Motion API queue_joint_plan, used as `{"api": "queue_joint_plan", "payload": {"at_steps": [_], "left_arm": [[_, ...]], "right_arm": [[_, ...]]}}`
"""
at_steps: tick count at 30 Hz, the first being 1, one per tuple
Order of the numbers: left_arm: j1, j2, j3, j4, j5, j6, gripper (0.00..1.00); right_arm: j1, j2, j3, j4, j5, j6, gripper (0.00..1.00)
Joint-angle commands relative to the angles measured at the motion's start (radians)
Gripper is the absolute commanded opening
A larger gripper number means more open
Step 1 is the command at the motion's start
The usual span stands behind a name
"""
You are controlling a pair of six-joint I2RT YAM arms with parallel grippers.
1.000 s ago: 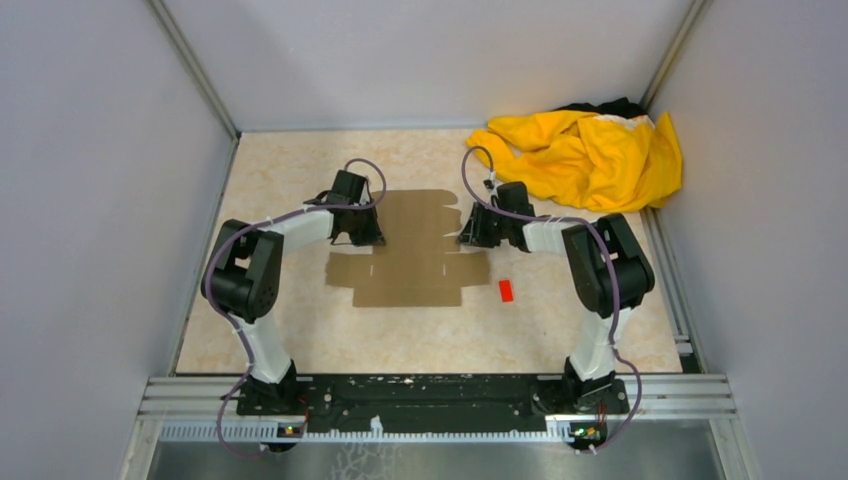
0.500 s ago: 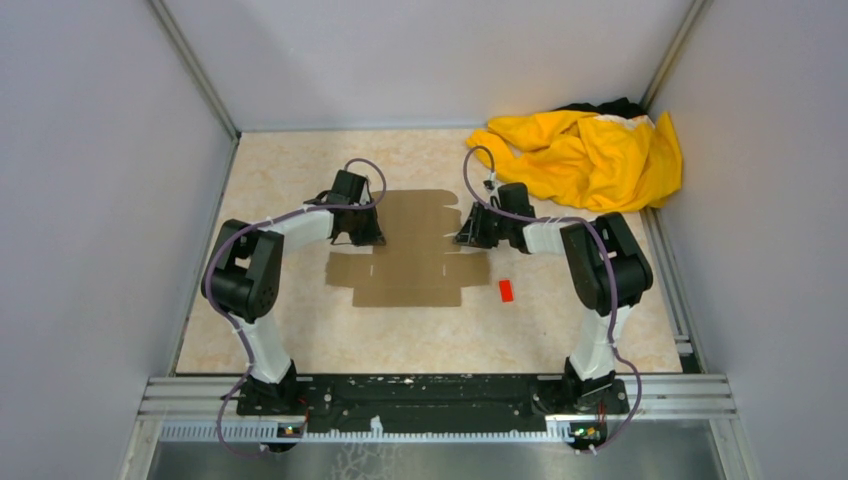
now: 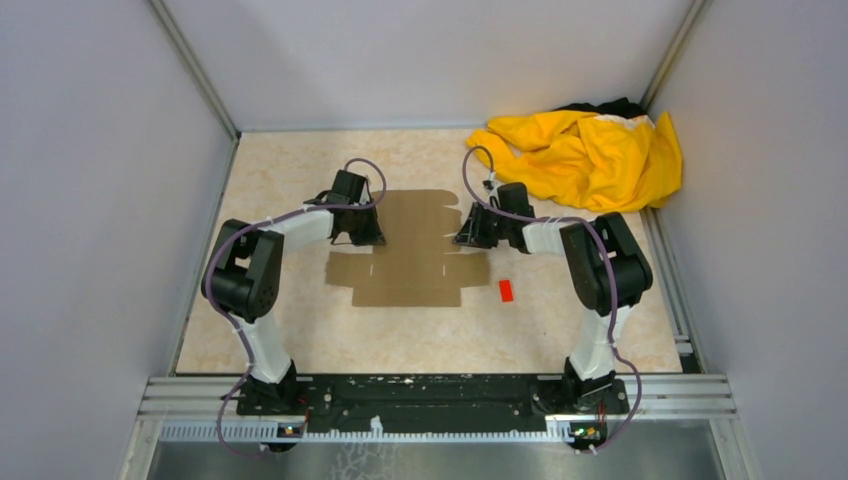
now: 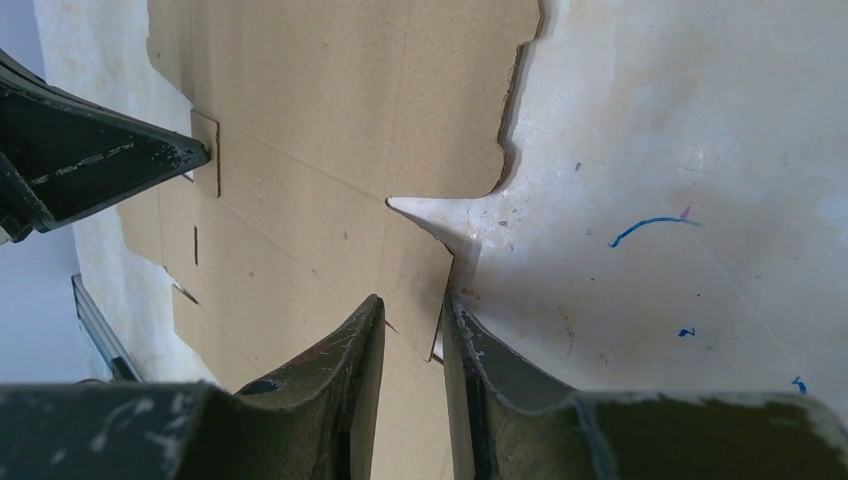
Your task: Fold the paper box
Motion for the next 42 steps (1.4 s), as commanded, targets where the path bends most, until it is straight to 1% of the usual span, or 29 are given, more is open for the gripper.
{"api": "queue_joint_plan", "payload": {"at_steps": [1,19,32,42], "left_arm": [[-0.009,0.07,-0.049,-0.039,-0.039,0.023,0.0],[-0.011,0.082,-0.069,-0.015,-0.029,0.016,0.0],[-0.011,0.085,-0.088,0.002,-0.024,0.014,0.0],[-0.011,0.091,-0.095,0.01,-0.023,0.013,0.0]], "right_arm": [[0.04,-0.05,0.045,0.034,-0.048,0.012,0.28],[0.08,-0.071,0.097,0.004,-0.054,0.012,0.28],[0.12,0.0,0.124,0.017,-0.052,0.014,0.28],[0.139,0.056,0.128,-0.013,-0.009,-0.004,0.27]]}}
